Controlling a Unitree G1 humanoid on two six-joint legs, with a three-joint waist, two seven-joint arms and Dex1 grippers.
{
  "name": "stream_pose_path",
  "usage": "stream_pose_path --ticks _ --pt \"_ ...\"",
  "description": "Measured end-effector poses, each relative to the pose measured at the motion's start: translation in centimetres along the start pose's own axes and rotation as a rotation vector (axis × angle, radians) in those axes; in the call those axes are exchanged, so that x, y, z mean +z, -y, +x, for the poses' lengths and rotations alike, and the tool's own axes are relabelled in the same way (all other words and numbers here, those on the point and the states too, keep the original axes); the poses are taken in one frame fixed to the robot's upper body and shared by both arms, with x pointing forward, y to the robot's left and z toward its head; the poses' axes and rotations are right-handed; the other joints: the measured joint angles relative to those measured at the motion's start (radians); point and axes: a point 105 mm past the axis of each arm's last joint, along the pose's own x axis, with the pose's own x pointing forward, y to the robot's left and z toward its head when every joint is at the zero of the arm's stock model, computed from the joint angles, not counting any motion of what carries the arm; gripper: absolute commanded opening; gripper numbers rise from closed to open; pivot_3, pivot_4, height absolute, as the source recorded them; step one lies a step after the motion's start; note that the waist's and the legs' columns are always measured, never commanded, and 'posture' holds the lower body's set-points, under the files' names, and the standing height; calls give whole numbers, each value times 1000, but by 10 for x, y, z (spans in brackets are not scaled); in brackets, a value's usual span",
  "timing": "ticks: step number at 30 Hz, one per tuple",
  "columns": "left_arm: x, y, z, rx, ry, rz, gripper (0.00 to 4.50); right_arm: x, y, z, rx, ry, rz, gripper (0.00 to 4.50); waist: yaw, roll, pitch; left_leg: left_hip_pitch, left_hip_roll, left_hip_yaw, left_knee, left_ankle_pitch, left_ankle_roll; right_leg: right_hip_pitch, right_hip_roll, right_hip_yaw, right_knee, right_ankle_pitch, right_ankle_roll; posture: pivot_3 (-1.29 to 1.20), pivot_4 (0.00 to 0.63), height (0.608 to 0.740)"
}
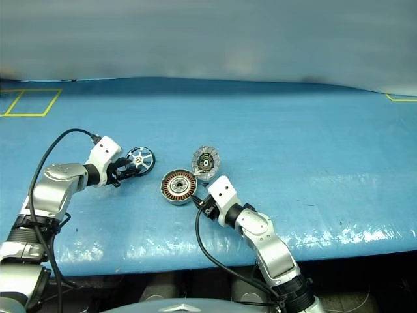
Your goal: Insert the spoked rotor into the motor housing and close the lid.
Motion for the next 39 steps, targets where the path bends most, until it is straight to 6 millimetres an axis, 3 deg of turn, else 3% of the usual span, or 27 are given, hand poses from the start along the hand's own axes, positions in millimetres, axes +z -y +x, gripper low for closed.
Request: stream_pose_path --ticks 2,30,35,39 --pt "3 -2 -1 2 4 11 1042 0 0 0 0 2 2 2390 0 0 0 0 0 0 0 0 0 0 0 0 0 0 0 0 150 740" --pt "4 -4 -4 -16 2 23 982 1 -1 1 1 4 3 2390 -1 1 0 1 0 0 1 0 0 0 0 0 1 0 0 0 150 740" --pt "4 -2 -18 -26 7 74 982 -2 0 -1 0 -6 -2 2390 -3 0 0 -2 1 0 0 0 0 -3 0 1 1 0 0 0 150 740" --pt "18 3 -31 -51 40 138 982 -1 -1 -4 23 2 -6 2390 1 0 0 -4 1 -1 0 0 0 -4 0 0 0 0 0 0 150 740"
